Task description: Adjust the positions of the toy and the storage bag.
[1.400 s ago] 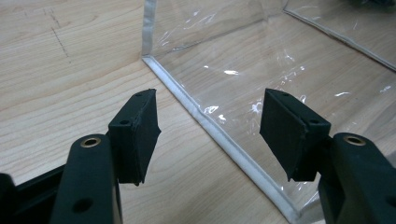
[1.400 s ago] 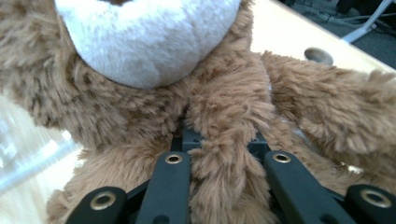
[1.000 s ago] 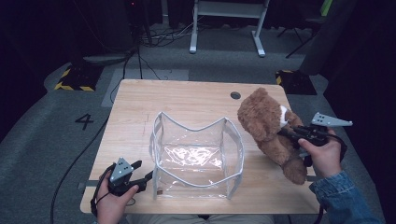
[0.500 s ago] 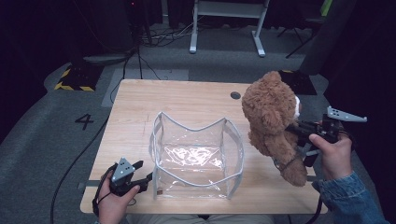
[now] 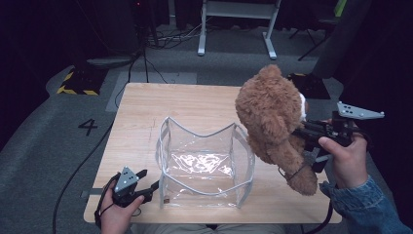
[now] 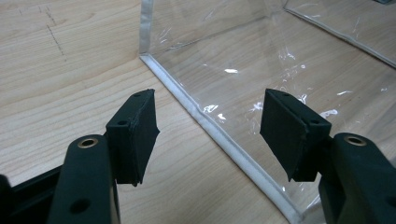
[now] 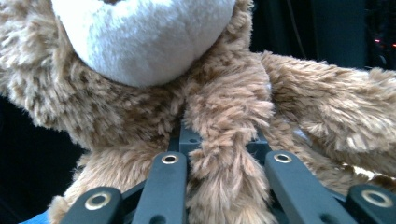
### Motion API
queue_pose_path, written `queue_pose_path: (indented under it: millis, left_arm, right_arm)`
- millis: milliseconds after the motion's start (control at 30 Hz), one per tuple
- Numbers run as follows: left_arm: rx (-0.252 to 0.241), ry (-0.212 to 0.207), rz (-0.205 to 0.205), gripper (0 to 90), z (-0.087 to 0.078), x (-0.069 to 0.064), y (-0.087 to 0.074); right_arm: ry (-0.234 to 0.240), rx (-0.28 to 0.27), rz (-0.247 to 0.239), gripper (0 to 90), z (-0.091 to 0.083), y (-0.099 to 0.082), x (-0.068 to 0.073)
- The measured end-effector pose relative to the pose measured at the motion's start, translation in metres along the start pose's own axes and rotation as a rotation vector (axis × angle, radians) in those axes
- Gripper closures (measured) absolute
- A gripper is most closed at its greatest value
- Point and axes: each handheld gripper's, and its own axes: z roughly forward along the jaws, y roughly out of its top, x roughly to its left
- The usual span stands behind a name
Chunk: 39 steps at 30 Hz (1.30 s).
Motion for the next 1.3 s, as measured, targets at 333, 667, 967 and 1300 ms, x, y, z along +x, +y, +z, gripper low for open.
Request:
queue_pose_path:
  millis: [333,667,967,1300]
  left_arm:
    - [0.007,-0.009,0.003,35.8,0.003,0.002,-0.002]
    - [-0.002,0.018,-0.011,35.9,-0.004,0.005,-0.006]
    - [0.005,0.013,-0.008,35.8,-0.004,0.007,-0.006]
    - [0.001,0.018,-0.009,35.8,-0.003,0.008,-0.006]
  right_arm:
    - [0.091,0.034,-0.018,76.8,0.045,0.015,0.031]
    - [0.156,0.049,-0.012,76.8,0.085,0.021,0.041]
    - [0.214,0.061,0.031,76.8,0.109,0.018,0.052]
    - [0.280,0.160,0.086,76.5,0.145,-0.002,0.072]
